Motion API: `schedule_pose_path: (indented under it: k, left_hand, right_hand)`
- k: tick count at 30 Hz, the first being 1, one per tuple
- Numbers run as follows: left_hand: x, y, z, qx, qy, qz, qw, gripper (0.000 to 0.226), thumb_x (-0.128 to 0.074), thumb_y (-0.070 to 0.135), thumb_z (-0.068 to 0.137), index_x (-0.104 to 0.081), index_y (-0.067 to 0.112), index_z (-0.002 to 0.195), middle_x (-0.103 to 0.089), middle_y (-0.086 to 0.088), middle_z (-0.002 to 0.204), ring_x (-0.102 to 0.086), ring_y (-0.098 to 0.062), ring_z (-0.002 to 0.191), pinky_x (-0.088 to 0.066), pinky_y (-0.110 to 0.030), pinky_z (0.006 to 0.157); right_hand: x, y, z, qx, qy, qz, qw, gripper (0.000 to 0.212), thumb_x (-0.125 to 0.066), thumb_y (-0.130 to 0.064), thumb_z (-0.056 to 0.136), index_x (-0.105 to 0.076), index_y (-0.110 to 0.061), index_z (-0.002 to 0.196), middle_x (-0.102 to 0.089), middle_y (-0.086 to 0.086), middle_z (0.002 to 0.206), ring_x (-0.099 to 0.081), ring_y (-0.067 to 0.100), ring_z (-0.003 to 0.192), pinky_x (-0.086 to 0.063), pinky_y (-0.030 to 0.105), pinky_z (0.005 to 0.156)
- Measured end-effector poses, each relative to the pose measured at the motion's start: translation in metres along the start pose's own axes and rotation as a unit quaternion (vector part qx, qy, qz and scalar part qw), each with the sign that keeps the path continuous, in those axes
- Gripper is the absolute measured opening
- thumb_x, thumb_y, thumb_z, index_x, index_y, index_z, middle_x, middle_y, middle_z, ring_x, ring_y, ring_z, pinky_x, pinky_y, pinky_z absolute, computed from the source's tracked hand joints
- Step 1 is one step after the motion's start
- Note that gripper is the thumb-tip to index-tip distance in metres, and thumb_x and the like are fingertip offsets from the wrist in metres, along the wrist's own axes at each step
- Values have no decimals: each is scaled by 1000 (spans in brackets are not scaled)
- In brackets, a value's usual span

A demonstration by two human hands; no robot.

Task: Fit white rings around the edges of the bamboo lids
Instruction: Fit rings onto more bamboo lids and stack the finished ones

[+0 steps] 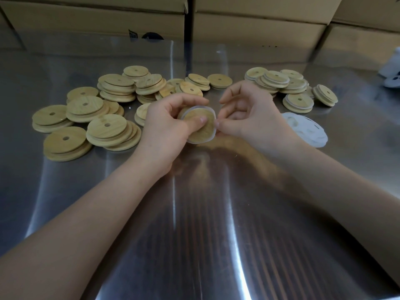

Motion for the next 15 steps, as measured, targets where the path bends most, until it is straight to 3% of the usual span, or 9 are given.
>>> schedule_pose_path:
  k: [5, 11, 15]
  left_hand:
    - [2, 1, 0, -5, 14, -1, 1000, 31, -74, -1, 79, -73, 29, 87, -75, 1, 96, -70, -14, 95, -57, -34, 86]
    - [1, -7, 1, 47, 12, -62, 997, 28, -69, -3, 83, -74, 23, 90, -75, 0, 93, -71, -18, 95, -58, -38, 86]
    - [0, -10, 2, 69, 12, -88, 994, 25, -68, -2, 85, -74, 22, 91, -76, 3, 88, -71, -11, 86, -59, -31, 79]
  right_hand:
    - [3, -5, -2, 41, 34, -45, 998, 34, -65, 4, 75, -50, -23, 87, -64, 4, 69, -60, 42, 68, -54, 49, 71]
    - [7, 3, 3, -5, 17, 24, 1000, 35, -65, 8, 77, -47, -17, 93, -66, 4, 64, -65, 23, 60, -60, 49, 73]
    - [8, 4, 4, -15, -1, 62, 998, 36, -65, 11, 80, -45, -15, 96, -68, 7, 65, -66, 22, 60, -59, 37, 64]
Point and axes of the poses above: each hand's wrist, its own z-axis towards the middle knuckle, its own x-axis out of the back of the hand, y = z × x, the point moved 9 cm from there along z, towards the middle knuckle
